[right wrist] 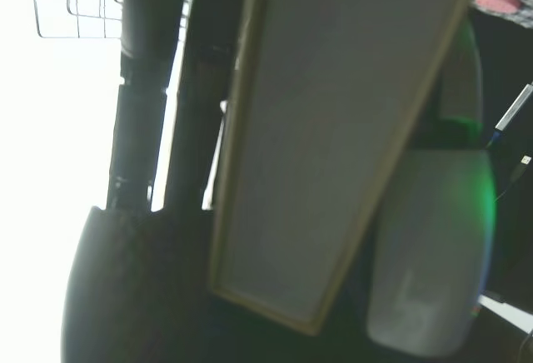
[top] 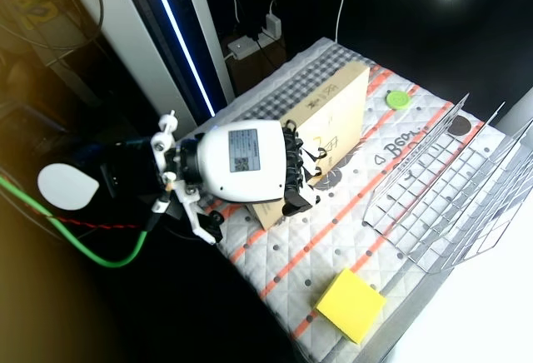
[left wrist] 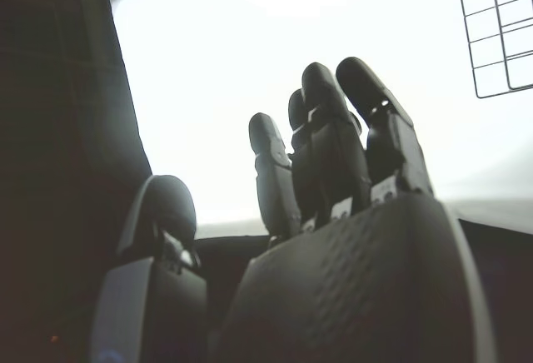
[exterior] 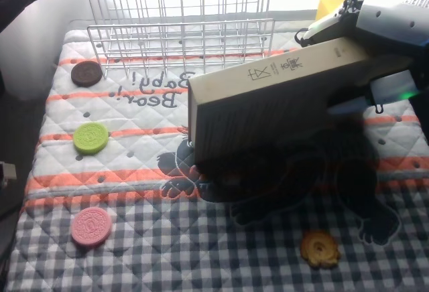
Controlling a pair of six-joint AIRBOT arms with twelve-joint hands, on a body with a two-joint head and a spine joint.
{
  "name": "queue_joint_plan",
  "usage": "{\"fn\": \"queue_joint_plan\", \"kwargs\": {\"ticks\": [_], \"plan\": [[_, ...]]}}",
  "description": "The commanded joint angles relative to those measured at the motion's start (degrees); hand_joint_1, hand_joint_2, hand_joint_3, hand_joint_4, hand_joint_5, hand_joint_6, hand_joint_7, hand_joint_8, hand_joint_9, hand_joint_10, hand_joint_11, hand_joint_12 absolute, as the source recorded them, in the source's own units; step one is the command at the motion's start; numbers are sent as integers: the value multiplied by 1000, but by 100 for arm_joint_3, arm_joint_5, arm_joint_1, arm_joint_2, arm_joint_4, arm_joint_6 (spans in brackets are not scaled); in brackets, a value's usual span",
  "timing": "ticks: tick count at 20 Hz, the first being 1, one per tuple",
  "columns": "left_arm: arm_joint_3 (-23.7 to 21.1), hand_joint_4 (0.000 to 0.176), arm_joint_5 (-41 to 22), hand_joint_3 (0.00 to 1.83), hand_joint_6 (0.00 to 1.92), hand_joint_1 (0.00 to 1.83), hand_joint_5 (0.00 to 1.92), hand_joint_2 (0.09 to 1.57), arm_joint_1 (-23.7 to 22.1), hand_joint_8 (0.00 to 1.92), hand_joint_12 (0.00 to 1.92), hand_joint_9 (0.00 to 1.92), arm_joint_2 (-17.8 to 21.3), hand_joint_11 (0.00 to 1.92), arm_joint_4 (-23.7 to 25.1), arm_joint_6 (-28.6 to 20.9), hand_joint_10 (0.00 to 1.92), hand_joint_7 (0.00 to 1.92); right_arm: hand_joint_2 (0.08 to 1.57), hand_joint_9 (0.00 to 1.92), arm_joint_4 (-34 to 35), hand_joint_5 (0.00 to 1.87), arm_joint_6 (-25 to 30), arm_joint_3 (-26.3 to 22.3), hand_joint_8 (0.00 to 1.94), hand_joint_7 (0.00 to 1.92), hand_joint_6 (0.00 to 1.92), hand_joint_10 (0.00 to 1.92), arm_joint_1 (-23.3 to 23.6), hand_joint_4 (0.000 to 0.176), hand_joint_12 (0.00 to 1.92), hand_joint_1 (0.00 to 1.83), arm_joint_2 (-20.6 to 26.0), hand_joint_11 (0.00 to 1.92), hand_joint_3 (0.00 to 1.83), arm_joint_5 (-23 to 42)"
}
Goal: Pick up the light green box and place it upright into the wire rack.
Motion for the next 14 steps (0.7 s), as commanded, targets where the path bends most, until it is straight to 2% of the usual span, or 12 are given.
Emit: {"fn": "queue_joint_plan", "kwargs": {"ticks": [1, 2, 4, 5, 7, 9, 11, 12, 13, 14], "plan": [[3, 101, -722, 5, 0, 450, 528, 1159, -45, 0, 940, 442, -22, 0, -83, -38, 0, 397, 1116, 1406, 324, 866, -8, -15, 927, 1118, 990, 66, 140, 0, 901, 1267, 64, 1170, 0, 742], [0, 113, -732, 4, 1, 435, 520, 1168, -35, 0, 997, 444, -20, 0, -90, -38, 1, 393, 1114, 1407, 331, 869, -8, -28, 918, 1125, 977, 60, 224, 0, 895, 1267, 100, 1156, 0, 833], [-5, 108, -748, 2, 2, 439, 523, 1172, -18, 2, 1048, 446, -20, 0, -105, -38, 1, 402, 1097, 1453, 365, 906, -8, -34, 844, 1165, 925, 62, 406, 0, 886, 1274, 121, 1172, 0, 993], [-6, 102, -747, 2, 0, 428, 520, 1176, -17, 4, 1035, 427, -20, 0, -108, -38, 1, 416, 1089, 1510, 365, 897, -8, -30, 746, 1206, 953, 41, 520, 0, 824, 1275, 121, 1247, 0, 1017], [-9, 97, -744, 2, 3, 425, 525, 1176, -17, 6, 1028, 436, -20, 0, -109, -38, 6, 424, 1097, 1514, 364, 879, -8, 13, 790, 1188, 960, 26, 802, 0, 770, 1272, 120, 1275, 1, 1022], [-8, 81, -744, 2, 5, 441, 534, 1178, -17, 2, 1019, 412, -20, 0, -109, -38, 0, 420, 1106, 1487, 363, 857, -8, 80, 833, 1166, 989, 3, 1084, 0, 606, 1269, 98, 1297, 1, 1023], [-8, 107, -746, 0, 2, 450, 515, 1174, -18, 1, 1019, 402, -23, 0, -114, -38, 3, 399, 1107, 1524, 386, 846, -8, 164, 797, 1181, 1014, 15, 1279, 0, 527, 1269, 28, 1338, 0, 1018], [-8, 107, -740, 0, 2, 450, 515, 1174, -18, 1, 1019, 402, -25, 0, -115, -38, 3, 399, 1107, 1524, 413, 846, -8, 203, 797, 1181, 1014, 15, 1382, 0, 527, 1269, 20, 1338, 0, 1013], [-9, 117, -725, 0, 2, 462, 510, 1166, -18, 0, 1035, 417, -27, 0, -115, -38, 8, 394, 1116, 1543, 440, 820, -8, 240, 835, 1160, 1046, 16, 1460, 0, 534, 1266, -13, 1371, 1, 1008], [-7, 113, -708, 0, 2, 439, 511, 1171, -18, 2, 1043, 429, -32, 0, -115, -38, 12, 400, 1112, 1555, 464, 835, -8, 278, 825, 1166, 1037, 15, 1539, 0, 535, 1268, -48, 1387, 0, 996]]}}
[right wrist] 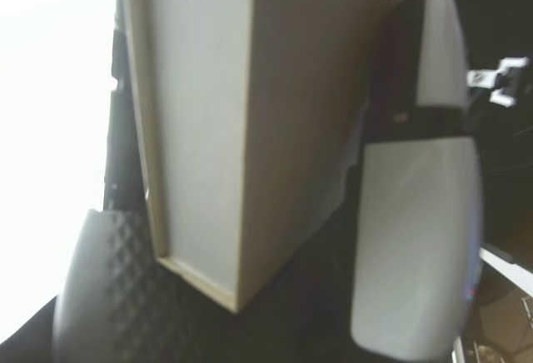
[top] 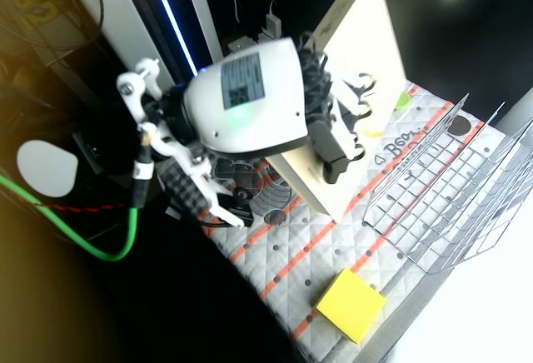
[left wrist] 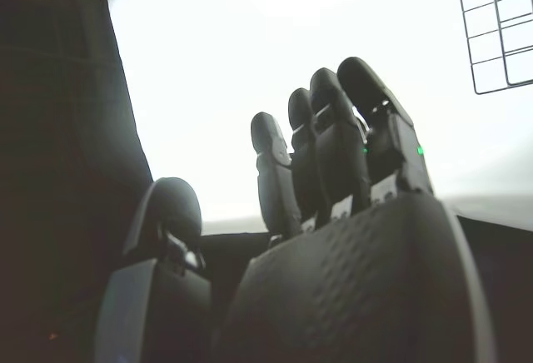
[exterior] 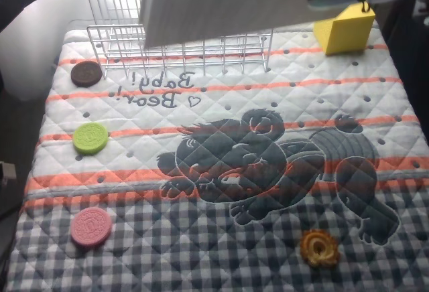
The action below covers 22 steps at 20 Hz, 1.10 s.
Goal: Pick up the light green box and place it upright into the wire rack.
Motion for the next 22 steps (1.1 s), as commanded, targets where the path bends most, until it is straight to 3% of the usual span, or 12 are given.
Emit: {"fn": "queue_joint_plan", "kwargs": {"ticks": [1, 4, 5, 6, 7, 8, 10, 13, 17, 19, 22], "plan": [[3, 105, -695, 0, 5, 436, 518, 1171, -39, 2, 1044, 424, -38, 0, -67, -36, 9, 400, 1103, 1561, 377, 852, 10, 52, 783, 1187, 1020, 12, 150, 0, 532, 1272, 4, 1403, 0, 566], [10, 87, -680, 0, 5, 463, 537, 1166, -40, 2, 1046, 427, -58, 0, -73, -36, 5, 405, 1103, 1586, 600, 853, 10, 164, 786, 1191, 997, 4, 252, 0, 725, 1273, -144, 1360, 1, 448], [13, 92, -668, 0, 5, 453, 550, 1159, -44, 3, 1075, 442, -68, 0, -68, -36, 8, 416, 1148, 1602, 683, 892, 10, 222, 381, 1288, 1069, 7, 252, 0, 729, 1170, -212, 1372, 0, 434], [15, 97, -657, 0, 4, 441, 553, 1161, -46, 2, 1088, 453, -79, 0, -64, -36, 10, 416, 1162, 1610, 796, 888, 10, 309, 164, 1377, 1101, 5, 251, 0, 682, 1146, -296, 1372, 0, 412], [17, 97, -651, 0, 4, 441, 553, 1161, -47, 2, 1088, 453, -85, 0, -63, -36, 10, 416, 1162, 1610, 842, 888, 10, 359, 164, 1377, 1101, 5, 250, 0, 682, 1146, -355, 1372, 0, 385], [23, 102, -633, 2, 3, 449, 535, 1168, -54, 1, 1040, 437, -94, 0, -60, -36, 2, 404, 1167, 1604, 906, 884, 10, 427, 21, 1429, 1115, 1, 248, 0, 583, 1138, -445, 1378, 0, 319], [35, 104, -606, 0, 1, 475, 522, 1160, -75, 4, 1000, 433, -110, 0, -51, -36, 2, 403, 1164, 1597, 984, 890, 10, 540, 2, 1436, 1107, 1, 236, 0, 454, 1141, -571, 1427, 0, 227], [57, 106, -556, 0, 4, 482, 538, 1156, -118, 4, 1019, 442, -139, 0, -21, -36, 4, 412, 1166, 1589, 1090, 885, 10, 718, 0, 1429, 1113, 0, 224, 0, 432, 1139, -734, 1430, 0, 49], [75, 100, -548, 1, 1, 486, 531, 1162, -149, 2, 993, 433, -156, 0, 1, -36, 1, 416, 1154, 1595, 1196, 905, 10, 929, 0, 1438, 1082, 1, 176, 0, 514, 1145, -943, 1431, 4, -151], [69, 112, -629, 0, 1, 496, 533, 1154, -149, 0, 956, 391, -151, 0, 1, -36, 0, 385, 1145, 1589, 1220, 927, 10, 1029, 3, 1452, 1047, 1, 128, 0, 593, 1149, -1047, 1403, 0, -271], [60, 100, -680, 2, 0, 493, 532, 1154, -152, 0, 870, 371, -150, 0, 34, -36, 0, 385, 1149, 1599, 1253, 922, 10, 1140, 0, 1439, 1056, 2, 51, 0, 543, 1148, -1174, 1434, 0, -380]]}}
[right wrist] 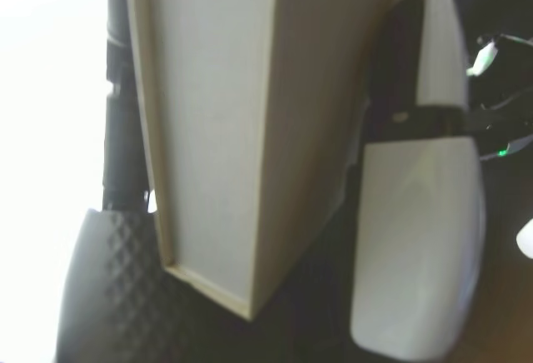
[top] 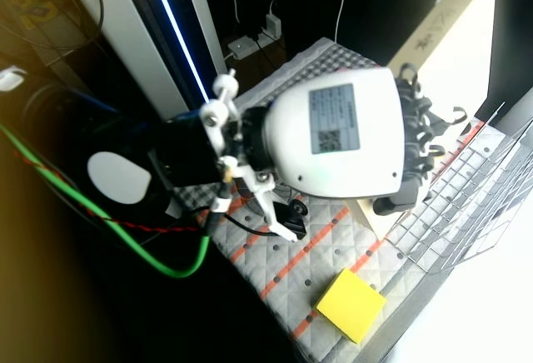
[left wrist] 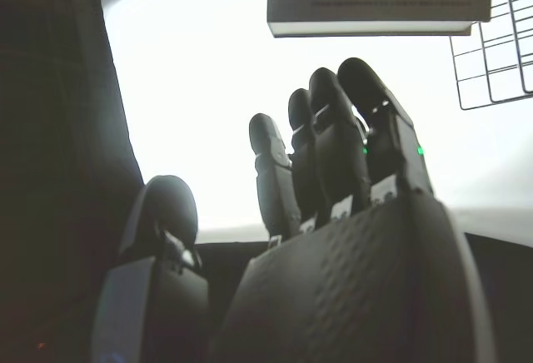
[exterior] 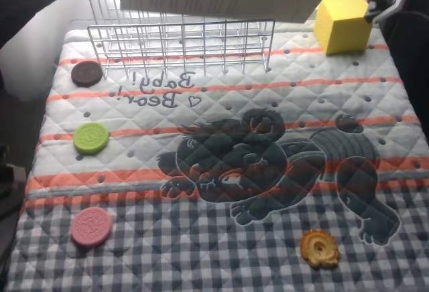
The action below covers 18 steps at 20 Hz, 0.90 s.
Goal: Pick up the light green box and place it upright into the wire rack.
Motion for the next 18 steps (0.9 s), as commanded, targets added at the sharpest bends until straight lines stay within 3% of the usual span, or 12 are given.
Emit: {"fn": "queue_joint_plan", "kwargs": {"ticks": [1, 4, 10, 12, 13, 14, 17, 18], "plan": [[18, 99, -735, 1, 0, 483, 529, 1150, -78, 1, 906, 370, -13, 0, -36, -36, 0, 392, 1149, 1596, 286, 921, 20, 59, 0, 1418, 1057, 1, 47, 0, 541, 1147, 10, 1438, 0, 567], [23, 105, -722, 0, 0, 523, 528, 1140, -79, 0, 949, 374, -13, 0, -35, -36, 3, 390, 1135, 1605, 286, 949, 20, 158, 4, 1416, 1014, 3, -2, 0, 553, 1155, -95, 1460, 0, 485], [63, 83, -665, 1, 1, 554, 541, 1140, -132, 0, 957, 393, -56, 0, -12, -36, 0, 399, 1136, 1581, 283, 947, 20, 318, 4, 1410, 1016, 6, -21, 0, 453, 1154, -328, 1437, 0, 442], [70, 88, -652, 0, 0, 548, 540, 1138, -139, 2, 958, 397, -67, 0, -4, -36, 2, 404, 1136, 1581, 283, 947, 20, 344, 4, 1410, 1016, 6, -21, 0, 451, 1155, -359, 1440, 0, 437], [70, 87, -650, 1, 1, 544, 532, 1142, -141, 2, 980, 398, -68, 0, -3, -36, 2, 406, 1075, 1595, 281, 970, 20, 358, 504, 1309, 841, 3, -20, 0, 425, 1262, -380, 1467, 0, 426], [71, 90, -647, 1, 0, 532, 530, 1143, -141, 0, 983, 398, -70, 0, -3, -36, 1, 404, 1073, 1584, 272, 945, 20, 373, 676, 1250, 857, 13, -20, 0, 418, 1279, -403, 1466, 3, 412], [80, 78, -636, 0, 5, 524, 542, 1140, -147, 3, 985, 404, -91, 0, -2, -36, 3, 414, 1074, 1564, 221, 932, 20, 405, 705, 1240, 884, 11, -20, 0, 409, 1283, -477, 1463, 2, 377], [85, 82, -632, 0, 3, 530, 546, 1137, -149, 2, 948, 392, -100, 0, 1, -36, 2, 405, 1079, 1578, 220, 926, 20, 432, 739, 1225, 883, 11, -20, 0, 397, 1282, -516, 1482, 0, 375]]}}
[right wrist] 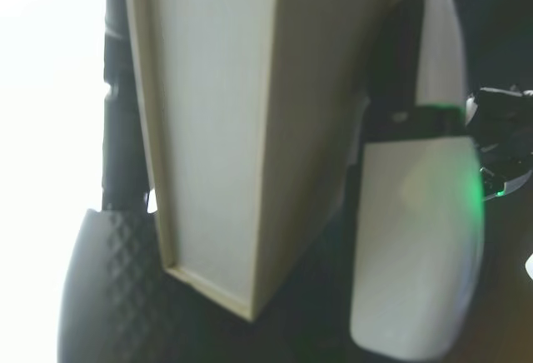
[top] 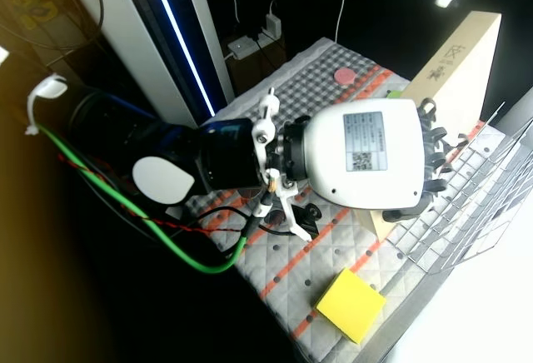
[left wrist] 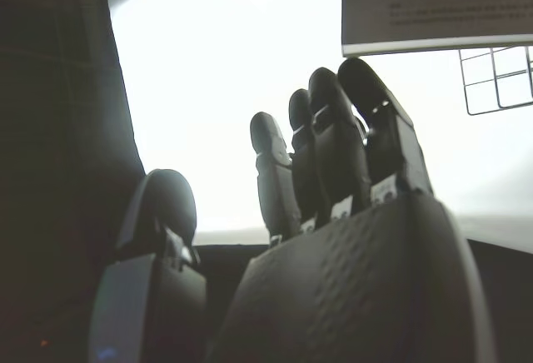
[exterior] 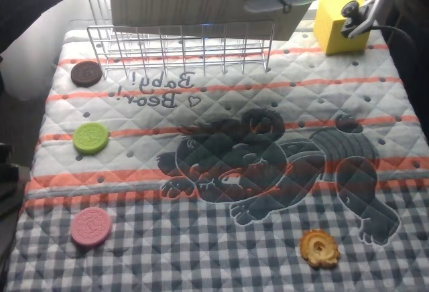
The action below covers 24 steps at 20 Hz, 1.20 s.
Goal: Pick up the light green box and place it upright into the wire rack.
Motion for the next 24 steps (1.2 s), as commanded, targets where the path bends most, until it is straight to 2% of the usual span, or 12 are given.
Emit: {"fn": "queue_joint_plan", "kwargs": {"ticks": [1, 7, 8, 9, 10, 11, 14, 17, 19, 20, 21, 24], "plan": [[29, 82, -707, 0, 4, 524, 551, 1134, -71, 4, 942, 399, -31, 0, -53, -40, 5, 410, 1083, 1595, 223, 917, 20, 43, 767, 1214, 886, 11, 75, 0, 389, 1281, -6, 1503, 0, 643], [50, 77, -701, 0, 0, 513, 539, 1146, -116, 1, 997, 418, -75, 0, -16, -40, 3, 409, 1087, 1479, 207, 897, 20, 89, 739, 1212, 952, 0, 75, 0, 280, 1276, -130, 1357, 0, 641], [53, 79, -701, 0, 0, 530, 536, 1143, -118, 1, 956, 410, -82, 0, -15, -40, 2, 402, 1090, 1221, 185, 767, 20, 86, 263, 1092, 379, 0, 75, 0, 387, 1055, -131, 1074, 4, 642], [53, 75, -701, 0, 0, 536, 534, 1144, -120, 1, 947, 403, -86, 0, -15, -40, 0, 401, 1082, 1082, 180, 616, 20, 84, 64, 1013, 98, 1, 75, 0, 826, 936, -135, 749, 0, 643], [53, 75, -701, 0, 1, 537, 540, 1141, -120, 1, 925, 394, -90, 0, -15, -40, 0, 394, 1019, 747, 179, 305, 20, 76, 12, 579, 19, 0, 75, 0, 1051, 712, -134, 419, 0, 644], [55, 80, -699, 0, 2, 528, 550, 1136, -122, 3, 947, 406, -95, 0, -15, -40, 4, 404, 957, 545, 176, 78, 20, 71, 2, 322, 3, 0, 74, 37, 1154, 572, -134, 328, 0, 646], [59, 70, -699, 0, 1, 541, 549, 1137, -138, 0, 949, 404, -105, 0, -15, -40, 1, 398, 926, 307, 170, 0, 20, 29, 0, 104, 0, 0, 57, 83, 1214, 385, -126, 82, 0, 692], [62, 81, -726, 1, 0, 499, 546, 1140, -149, 1, 991, 412, -114, 0, -17, -40, 3, 405, 900, 71, 177, 0, 20, -59, 6, 9, 0, 30, 12, 106, 624, 339, -41, 0, 0, 804], [50, 82, -815, 1, 0, 495, 545, 1140, -151, 0, 994, 407, -119, 0, -36, -40, 0, 401, 895, 39, 193, 0, 20, -209, 1, 4, 0, 15, -51, 112, 450, 337, 142, 0, 0, 1002], [47, 92, -870, 0, 0, 495, 537, 1138, -152, 0, 995, 391, -123, 0, -47, -40, 0, 391, 883, 7, 236, 0, 20, -301, 0, 0, 0, 2, -109, 125, 300, 333, 251, 0, 0, 1123], [45, 79, -969, 1, 0, 518, 536, 1142, -152, 3, 997, 383, -132, 0, -63, -40, 0, 398, 866, 1, 337, 0, 20, -456, 0, 0, 0, 0, -207, 148, 59, 333, 428, 0, 0, 1354], [20, 99, -1368, 1, 0, 473, 532, 1142, -151, 2, 963, 347, -141, 0, -160, -40, 1, 397, 893, 0, 735, 0, 20, -1084, 0, 0, 0, 0, -497, 160, 0, 354, 1051, 0, 9, 1900]]}}
